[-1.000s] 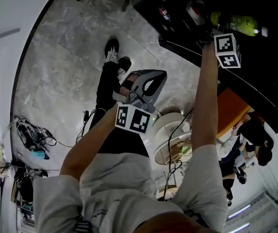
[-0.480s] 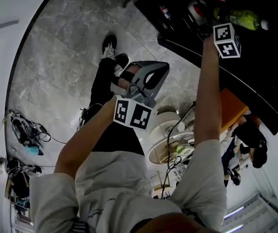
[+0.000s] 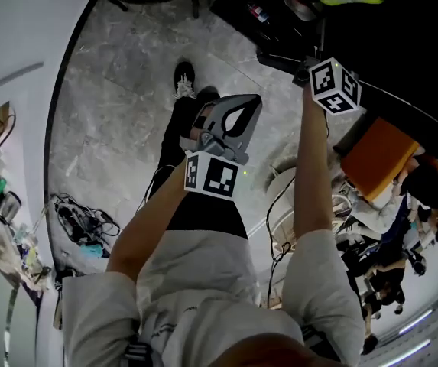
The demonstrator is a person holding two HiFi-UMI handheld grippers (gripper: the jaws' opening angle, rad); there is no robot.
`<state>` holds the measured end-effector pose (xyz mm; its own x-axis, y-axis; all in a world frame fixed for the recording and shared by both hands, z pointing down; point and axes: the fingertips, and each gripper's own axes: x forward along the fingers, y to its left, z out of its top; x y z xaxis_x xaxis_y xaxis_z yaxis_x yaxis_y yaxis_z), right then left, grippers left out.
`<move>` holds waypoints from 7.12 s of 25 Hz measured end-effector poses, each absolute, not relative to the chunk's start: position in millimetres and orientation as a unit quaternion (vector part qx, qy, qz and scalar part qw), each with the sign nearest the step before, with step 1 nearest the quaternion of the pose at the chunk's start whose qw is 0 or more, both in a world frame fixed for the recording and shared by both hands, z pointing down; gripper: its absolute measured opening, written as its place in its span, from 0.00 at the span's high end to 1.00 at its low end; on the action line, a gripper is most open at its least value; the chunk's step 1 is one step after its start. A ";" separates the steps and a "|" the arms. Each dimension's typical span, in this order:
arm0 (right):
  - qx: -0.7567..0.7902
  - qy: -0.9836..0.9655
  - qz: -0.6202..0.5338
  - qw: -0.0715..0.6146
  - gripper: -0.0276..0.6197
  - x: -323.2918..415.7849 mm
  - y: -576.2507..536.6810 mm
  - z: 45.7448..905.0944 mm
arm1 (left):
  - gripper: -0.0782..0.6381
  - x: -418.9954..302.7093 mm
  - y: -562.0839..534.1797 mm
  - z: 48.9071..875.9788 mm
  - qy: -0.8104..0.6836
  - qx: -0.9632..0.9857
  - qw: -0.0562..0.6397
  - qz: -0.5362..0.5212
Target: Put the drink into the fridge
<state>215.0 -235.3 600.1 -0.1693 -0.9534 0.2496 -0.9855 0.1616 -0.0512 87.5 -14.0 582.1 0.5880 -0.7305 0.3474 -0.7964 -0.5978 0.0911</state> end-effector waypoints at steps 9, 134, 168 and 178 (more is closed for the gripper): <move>0.663 -0.730 0.151 0.070 0.54 244.2 -79.3 539.5 | 0.88 89.5 -33.4 493.3 -0.420 0.890 0.140 0.107; 0.629 -0.771 0.000 0.096 0.50 289.1 -226.0 179.2 | 0.88 195.8 -204.7 219.5 -0.315 0.948 -0.019 0.050; 0.658 -0.739 0.128 0.065 0.50 180.3 -133.4 448.1 | 0.88 30.7 -106.0 484.4 -0.257 0.939 0.196 0.119; 0.712 -0.687 0.143 0.029 0.50 224.6 -206.3 542.1 | 0.88 63.9 -106.0 556.2 -0.238 0.943 0.203 0.114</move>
<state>224.6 -206.3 542.1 0.0144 -0.9698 0.2435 -0.9864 -0.0537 -0.1555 63.9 -106.0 556.2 0.8611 -0.4020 0.3114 -0.4944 -0.8049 0.3280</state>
